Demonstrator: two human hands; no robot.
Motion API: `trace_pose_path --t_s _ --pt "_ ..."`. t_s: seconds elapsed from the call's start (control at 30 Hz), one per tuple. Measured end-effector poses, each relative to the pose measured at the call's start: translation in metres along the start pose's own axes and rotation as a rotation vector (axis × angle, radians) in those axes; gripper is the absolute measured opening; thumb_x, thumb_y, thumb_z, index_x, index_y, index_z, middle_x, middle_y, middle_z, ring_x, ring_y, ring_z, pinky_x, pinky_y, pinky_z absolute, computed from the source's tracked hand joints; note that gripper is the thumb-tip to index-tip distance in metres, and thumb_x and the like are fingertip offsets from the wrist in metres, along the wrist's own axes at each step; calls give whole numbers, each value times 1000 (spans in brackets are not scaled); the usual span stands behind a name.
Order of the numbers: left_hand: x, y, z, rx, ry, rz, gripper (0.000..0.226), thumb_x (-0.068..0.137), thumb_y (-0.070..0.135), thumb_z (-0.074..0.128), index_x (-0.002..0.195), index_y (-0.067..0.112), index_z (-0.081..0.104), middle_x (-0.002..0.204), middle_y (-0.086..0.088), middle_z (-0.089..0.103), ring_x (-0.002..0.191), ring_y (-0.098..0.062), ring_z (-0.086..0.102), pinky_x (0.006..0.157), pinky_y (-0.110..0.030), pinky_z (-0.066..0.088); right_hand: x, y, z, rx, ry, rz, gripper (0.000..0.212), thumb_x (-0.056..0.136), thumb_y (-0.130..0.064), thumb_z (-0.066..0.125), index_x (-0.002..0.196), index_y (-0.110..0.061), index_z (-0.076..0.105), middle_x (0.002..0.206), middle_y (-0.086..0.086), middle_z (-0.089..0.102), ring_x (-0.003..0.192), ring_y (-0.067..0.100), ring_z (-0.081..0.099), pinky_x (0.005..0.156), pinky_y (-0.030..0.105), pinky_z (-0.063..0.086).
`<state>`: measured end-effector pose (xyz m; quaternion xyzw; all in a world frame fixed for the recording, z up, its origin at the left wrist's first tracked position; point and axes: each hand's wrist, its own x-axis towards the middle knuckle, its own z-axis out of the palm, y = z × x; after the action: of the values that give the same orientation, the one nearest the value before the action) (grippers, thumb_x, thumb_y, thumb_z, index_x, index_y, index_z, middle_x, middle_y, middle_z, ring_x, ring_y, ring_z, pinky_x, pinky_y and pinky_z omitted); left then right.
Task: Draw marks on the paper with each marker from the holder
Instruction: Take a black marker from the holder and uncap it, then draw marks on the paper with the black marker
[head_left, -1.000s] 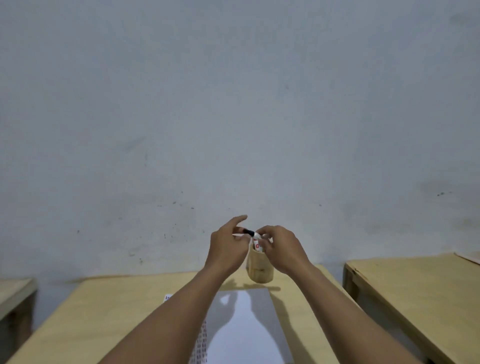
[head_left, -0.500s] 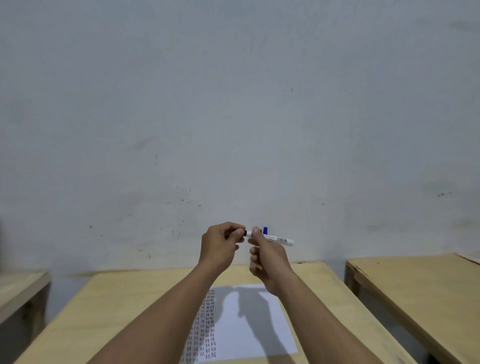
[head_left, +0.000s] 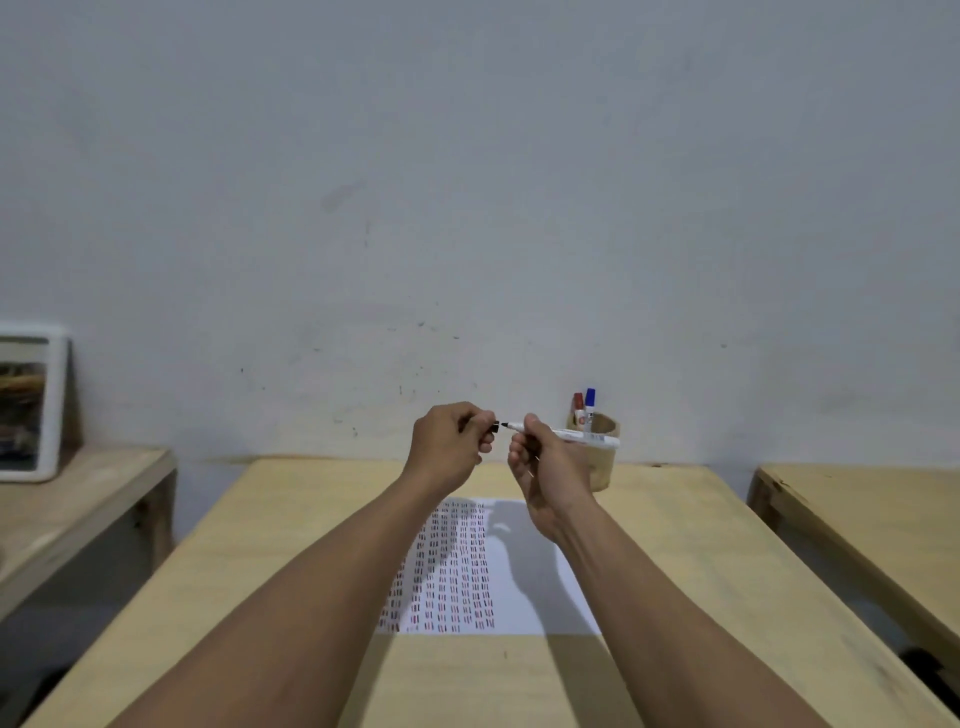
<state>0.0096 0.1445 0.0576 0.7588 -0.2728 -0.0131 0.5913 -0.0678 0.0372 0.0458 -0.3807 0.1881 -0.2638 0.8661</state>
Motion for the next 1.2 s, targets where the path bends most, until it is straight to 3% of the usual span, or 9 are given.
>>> trace_pose_path --t_s 0.2,0.3,0.43,0.53,0.67,0.77,0.9,1.03,1.2 --pt "0 -50 -29 214 64 -102 9 80 18 81 83 15 73 74 -4 77 76 -19 74 73 -33 59 12 22 -4 -235 14 -5 17 95 -17 68 81 -9 66 61 1 62 50 7 58 49 19 53" --pt "-1 -80 -37 331 98 -131 12 86 10 74 97 11 78 83 -1 76 75 -11 69 66 -22 50 19 34 -7 -328 17 -9 17 95 -19 68 80 -11 66 64 1 61 53 8 57 52 21 53" --pt "-4 -108 -46 281 199 -246 20 88 10 61 79 25 71 80 -2 72 73 -19 66 67 -29 50 28 47 -13 -420 1 -20 16 95 -20 68 83 -10 67 66 1 61 57 9 57 53 22 54" --pt "-2 -126 -53 400 182 -232 24 91 9 58 91 24 76 71 11 63 76 -22 61 62 -25 43 35 52 -17 -492 2 -49 15 95 -22 67 87 -9 69 68 0 61 59 9 58 54 23 55" --pt "-2 -136 -56 497 177 -223 23 97 12 56 108 18 76 88 7 68 80 -18 54 59 -16 36 44 55 -23 -571 25 -94 16 95 -21 67 95 -5 70 70 2 62 60 9 60 53 22 55" --pt "-7 -136 -57 638 168 -161 41 100 15 55 141 17 56 113 -9 73 99 -30 65 73 -30 46 51 54 -28 -678 21 -169 17 95 -19 66 99 -3 69 74 5 65 59 8 63 52 21 54" --pt "-26 -137 -63 688 200 -133 45 101 28 46 145 18 48 125 -6 70 114 -34 62 87 -40 47 60 56 -36 -934 38 -275 21 90 -19 66 95 0 72 73 9 73 56 15 67 51 26 55" --pt "-45 -148 -73 840 22 -253 52 101 40 35 151 27 40 154 -7 46 148 -30 31 120 -55 15 67 66 -43 -1084 69 -315 25 86 -23 66 88 1 69 71 11 74 52 16 65 49 32 55" --pt "-47 -157 -74 991 -156 -251 57 101 48 18 156 39 22 168 -8 12 155 -30 1 120 -60 -3 76 79 -57 -1104 145 -292 27 81 -28 67 85 -2 69 79 10 75 71 24 71 67 38 56"
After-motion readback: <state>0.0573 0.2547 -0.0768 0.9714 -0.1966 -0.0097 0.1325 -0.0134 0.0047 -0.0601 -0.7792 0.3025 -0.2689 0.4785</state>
